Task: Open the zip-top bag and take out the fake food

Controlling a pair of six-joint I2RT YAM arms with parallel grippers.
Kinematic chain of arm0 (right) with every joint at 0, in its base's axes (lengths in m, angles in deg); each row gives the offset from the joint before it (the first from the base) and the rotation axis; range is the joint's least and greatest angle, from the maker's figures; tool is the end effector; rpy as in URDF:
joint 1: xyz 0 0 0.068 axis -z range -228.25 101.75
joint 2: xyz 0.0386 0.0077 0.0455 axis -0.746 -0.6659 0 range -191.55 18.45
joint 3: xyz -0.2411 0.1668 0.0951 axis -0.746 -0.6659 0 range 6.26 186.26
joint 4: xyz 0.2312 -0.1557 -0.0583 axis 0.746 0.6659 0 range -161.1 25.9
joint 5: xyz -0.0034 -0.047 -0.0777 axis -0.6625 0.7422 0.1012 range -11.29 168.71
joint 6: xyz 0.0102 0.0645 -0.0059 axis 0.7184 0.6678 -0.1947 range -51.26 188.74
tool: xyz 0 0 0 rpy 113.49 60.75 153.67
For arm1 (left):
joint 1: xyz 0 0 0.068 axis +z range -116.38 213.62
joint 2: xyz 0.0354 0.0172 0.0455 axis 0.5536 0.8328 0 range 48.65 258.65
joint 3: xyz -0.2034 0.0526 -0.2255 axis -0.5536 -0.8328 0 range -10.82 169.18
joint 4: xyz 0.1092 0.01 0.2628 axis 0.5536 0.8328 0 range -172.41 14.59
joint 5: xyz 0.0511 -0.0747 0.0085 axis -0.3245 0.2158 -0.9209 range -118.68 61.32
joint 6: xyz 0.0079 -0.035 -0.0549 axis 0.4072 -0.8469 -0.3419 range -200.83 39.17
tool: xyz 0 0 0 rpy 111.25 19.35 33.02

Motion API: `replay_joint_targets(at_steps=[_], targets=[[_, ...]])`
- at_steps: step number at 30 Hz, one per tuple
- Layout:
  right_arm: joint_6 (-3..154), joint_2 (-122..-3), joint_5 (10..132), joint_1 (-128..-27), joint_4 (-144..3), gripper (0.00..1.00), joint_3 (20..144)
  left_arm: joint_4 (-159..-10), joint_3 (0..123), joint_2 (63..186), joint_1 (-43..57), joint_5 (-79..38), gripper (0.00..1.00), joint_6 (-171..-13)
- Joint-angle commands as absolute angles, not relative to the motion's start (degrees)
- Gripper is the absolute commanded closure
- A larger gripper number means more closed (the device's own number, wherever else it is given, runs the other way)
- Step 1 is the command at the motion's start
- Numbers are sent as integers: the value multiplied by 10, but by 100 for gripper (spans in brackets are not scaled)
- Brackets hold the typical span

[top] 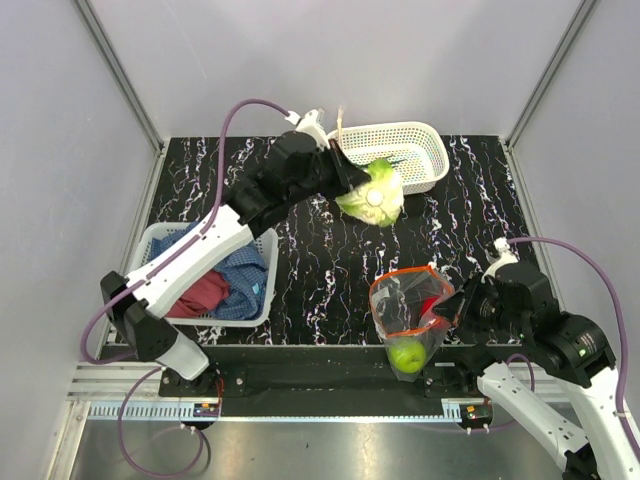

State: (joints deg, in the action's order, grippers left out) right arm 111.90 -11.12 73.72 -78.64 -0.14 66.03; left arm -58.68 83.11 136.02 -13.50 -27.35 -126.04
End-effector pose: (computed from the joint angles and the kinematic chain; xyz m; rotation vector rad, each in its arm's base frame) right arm 0.0465 0.0326 0.3674 0.2193 2.3898 0.7420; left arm 0.2627 -0.2846 0.4670 0.0512 2.0308 -1.0973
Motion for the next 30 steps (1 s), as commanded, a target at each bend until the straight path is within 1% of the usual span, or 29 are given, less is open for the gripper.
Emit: replay_joint_targets(at_steps=[1,5,10,14,16,21,24,30], targets=[[1105,-128,747,-790,-2,100,673,-736,839,1412,-89,-230,100,-1344],[1098,-139,736,-790,-5,100,682,-767,905,1501,-54,-245,100,-1364],[1093,-141,723,-790,-3,100,693,-822,972,1610,-28,-259,100,-1425],[1100,-144,713,-790,-7,100,701,-893,1040,1727,-16,-247,100,-1455],[1107,-147,697,-790,-20,100,700,-898,1085,1760,-15,-264,100,-1444],[1130,-155,682,-790,-47,100,696,-974,1096,1819,-14,-339,100,-1401],[1138,-166,673,-790,-46,100,709,-986,1119,1854,-10,-368,100,-1375],[1160,-167,689,-790,-40,100,714,-991,1167,1909,-5,-396,100,-1375]])
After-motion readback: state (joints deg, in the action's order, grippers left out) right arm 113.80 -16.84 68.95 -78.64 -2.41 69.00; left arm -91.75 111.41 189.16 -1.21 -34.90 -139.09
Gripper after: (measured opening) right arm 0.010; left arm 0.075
